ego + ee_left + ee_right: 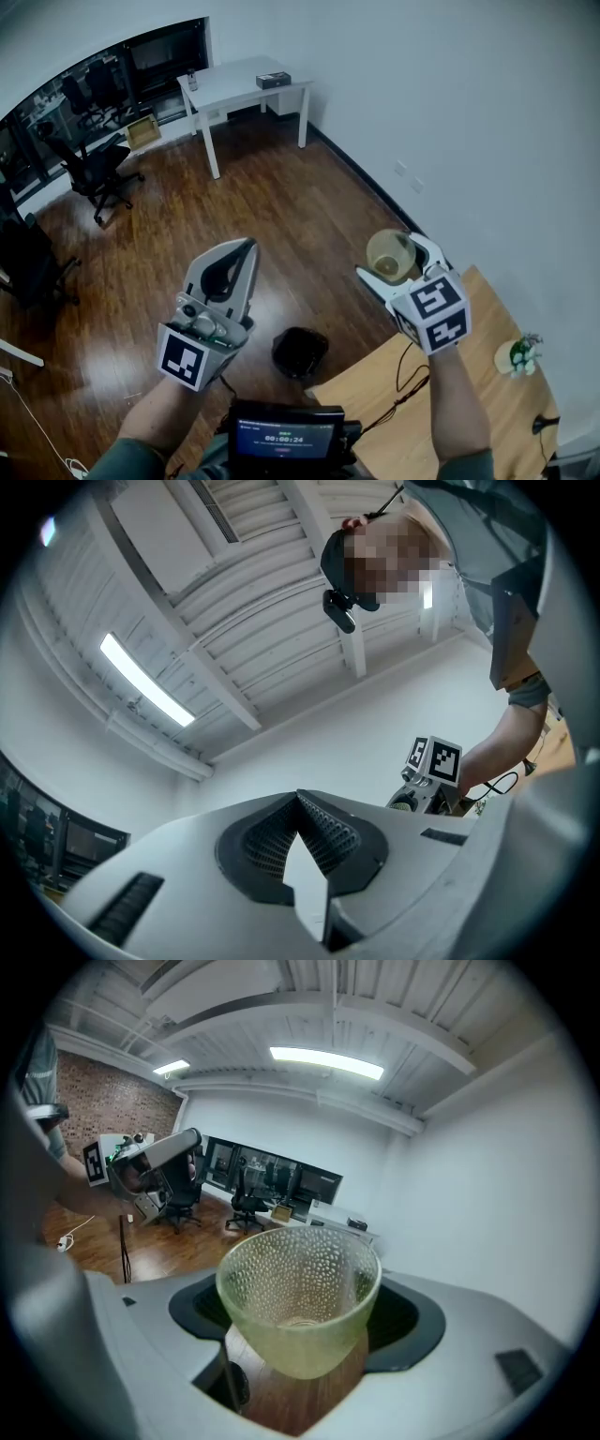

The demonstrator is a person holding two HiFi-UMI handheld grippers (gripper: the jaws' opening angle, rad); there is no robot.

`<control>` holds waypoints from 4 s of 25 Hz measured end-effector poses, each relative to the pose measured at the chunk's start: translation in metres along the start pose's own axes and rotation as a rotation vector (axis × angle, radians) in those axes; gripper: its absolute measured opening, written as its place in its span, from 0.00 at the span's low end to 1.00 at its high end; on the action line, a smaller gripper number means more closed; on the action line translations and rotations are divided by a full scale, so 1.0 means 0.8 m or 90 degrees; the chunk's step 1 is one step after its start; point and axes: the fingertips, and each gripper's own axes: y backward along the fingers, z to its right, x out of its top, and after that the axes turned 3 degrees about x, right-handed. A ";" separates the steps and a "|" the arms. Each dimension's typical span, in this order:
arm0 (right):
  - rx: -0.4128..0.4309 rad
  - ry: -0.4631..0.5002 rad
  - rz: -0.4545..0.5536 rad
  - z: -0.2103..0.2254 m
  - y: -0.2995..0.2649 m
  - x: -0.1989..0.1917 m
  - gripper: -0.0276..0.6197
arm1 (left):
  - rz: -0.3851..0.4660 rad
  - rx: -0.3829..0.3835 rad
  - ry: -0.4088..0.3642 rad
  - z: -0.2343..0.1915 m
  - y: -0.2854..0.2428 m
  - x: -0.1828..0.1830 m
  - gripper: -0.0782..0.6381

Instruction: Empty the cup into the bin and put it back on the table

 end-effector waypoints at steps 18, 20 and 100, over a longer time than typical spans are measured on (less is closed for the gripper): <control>-0.097 0.072 -0.120 0.016 -0.034 -0.012 0.66 | 0.008 -0.064 0.053 -0.034 -0.022 -0.047 0.09; -0.104 0.086 -0.137 0.019 -0.035 -0.017 0.66 | 0.009 -0.072 0.054 -0.032 -0.026 -0.048 0.09; -0.137 0.515 -0.359 0.016 -0.046 -0.016 0.66 | -0.044 -0.067 0.048 -0.023 -0.018 -0.072 0.10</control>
